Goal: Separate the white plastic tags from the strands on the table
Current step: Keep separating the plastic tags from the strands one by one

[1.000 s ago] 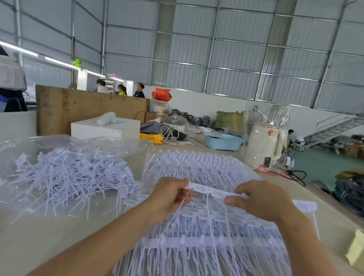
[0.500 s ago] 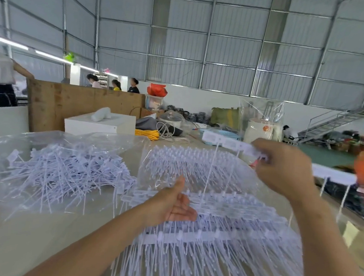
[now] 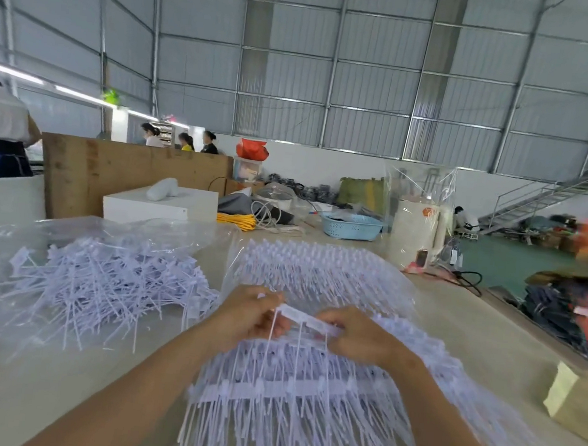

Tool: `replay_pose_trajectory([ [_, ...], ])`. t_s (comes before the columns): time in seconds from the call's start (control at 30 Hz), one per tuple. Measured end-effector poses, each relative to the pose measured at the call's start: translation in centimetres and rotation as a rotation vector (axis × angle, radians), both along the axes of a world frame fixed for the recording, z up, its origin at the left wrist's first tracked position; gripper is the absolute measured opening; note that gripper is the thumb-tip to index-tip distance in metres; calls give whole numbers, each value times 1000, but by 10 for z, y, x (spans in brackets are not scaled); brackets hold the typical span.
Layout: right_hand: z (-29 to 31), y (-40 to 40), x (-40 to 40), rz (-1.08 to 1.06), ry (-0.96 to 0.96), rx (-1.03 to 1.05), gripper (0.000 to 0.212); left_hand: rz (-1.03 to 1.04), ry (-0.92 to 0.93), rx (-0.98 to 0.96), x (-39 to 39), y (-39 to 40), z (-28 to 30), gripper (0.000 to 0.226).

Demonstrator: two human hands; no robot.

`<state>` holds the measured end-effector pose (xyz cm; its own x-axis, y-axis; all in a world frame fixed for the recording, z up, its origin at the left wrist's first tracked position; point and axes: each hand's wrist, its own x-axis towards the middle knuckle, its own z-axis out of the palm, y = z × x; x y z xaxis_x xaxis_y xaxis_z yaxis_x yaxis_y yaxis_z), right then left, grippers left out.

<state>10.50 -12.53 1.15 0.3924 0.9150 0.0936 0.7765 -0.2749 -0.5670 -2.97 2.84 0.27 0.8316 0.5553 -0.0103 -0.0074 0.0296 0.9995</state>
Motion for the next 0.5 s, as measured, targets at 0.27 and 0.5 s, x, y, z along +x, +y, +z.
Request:
replay_pose_trajectory([
  [0.27,-12,14,-26,18,-36,199,33,-55,22,195,0,-13,-3,22],
  [0.5,-23,20,-24,-28,-20,292,27,-8,69,306,0,-21,-2,29],
])
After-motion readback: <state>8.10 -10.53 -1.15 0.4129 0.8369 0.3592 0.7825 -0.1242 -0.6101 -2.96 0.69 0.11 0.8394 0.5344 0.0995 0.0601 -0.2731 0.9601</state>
